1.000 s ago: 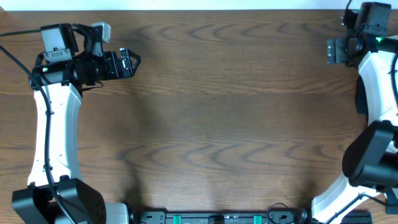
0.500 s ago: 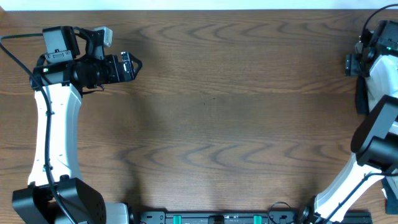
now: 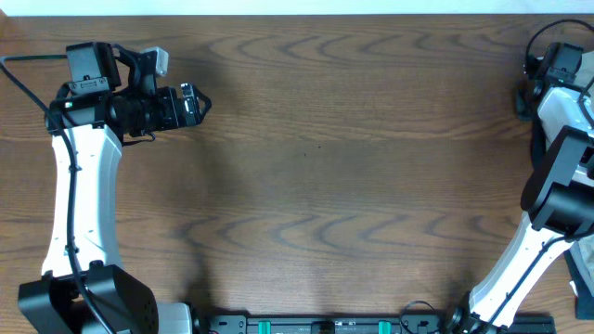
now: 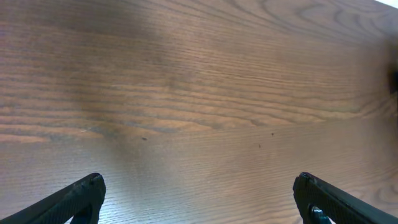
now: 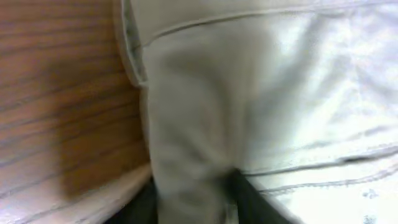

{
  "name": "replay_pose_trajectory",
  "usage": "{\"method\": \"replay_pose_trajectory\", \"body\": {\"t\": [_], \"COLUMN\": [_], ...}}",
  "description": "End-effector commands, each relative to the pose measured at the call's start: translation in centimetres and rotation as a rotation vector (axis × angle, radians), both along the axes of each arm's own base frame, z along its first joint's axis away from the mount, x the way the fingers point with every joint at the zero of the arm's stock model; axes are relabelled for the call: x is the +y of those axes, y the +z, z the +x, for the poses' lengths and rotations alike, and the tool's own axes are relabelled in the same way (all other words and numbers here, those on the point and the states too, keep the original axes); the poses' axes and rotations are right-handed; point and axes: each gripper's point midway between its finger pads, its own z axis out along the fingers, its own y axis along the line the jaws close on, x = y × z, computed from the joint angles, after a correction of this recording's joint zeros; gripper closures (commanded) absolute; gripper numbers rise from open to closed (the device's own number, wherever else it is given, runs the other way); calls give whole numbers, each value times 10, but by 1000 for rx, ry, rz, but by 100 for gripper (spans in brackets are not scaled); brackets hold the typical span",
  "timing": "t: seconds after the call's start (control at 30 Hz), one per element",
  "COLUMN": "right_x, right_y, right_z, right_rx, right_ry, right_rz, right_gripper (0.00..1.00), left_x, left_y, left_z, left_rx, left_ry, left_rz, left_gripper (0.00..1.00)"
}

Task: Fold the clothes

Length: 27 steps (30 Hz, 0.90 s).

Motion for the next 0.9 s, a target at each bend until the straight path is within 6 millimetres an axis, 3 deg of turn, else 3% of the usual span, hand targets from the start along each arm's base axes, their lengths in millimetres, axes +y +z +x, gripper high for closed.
{"method": "replay_pose_trajectory", "body": {"t": [0.0,0.13,0.23,0.27,0.4,0.5,0.63,0.73,0.87], "right_x": [-3,-7,-8,-7,1,18,57,102,190], "right_y": [3,11,20,25,57,97,145,172,180], "right_z": [8,9,10,11,18,27,28,30,35], "right_rx": [-19,-30,-45,-52,-107,-174,-222,-273,-302], "right_ry": [3,-11,-13,-12,7,40,101,146,303], "right_rz": [-24,-50,-58,-60,-80,-98,-102,-57,116], "right_gripper": [85,84,99,99,99,99,99,99,99], "left_x": [4,2,-2,-4,-8,-8,-8,-6,-3], "left_y": [-16,-25,-31,-32,-32,-32,-32,-32,-34], "left_z": [-1,-2,-1,-1,-1,-2,-1,0,1], "left_rx": [43,73,101,103,105,107,103,99,100], "left_ry": [5,6,14,8,-3,-3,-2,2,12], "left_rz": [16,7,-7,-7,-6,-6,-5,4,22], "left_gripper": [2,2,2,2,2,2,2,2,2]}}
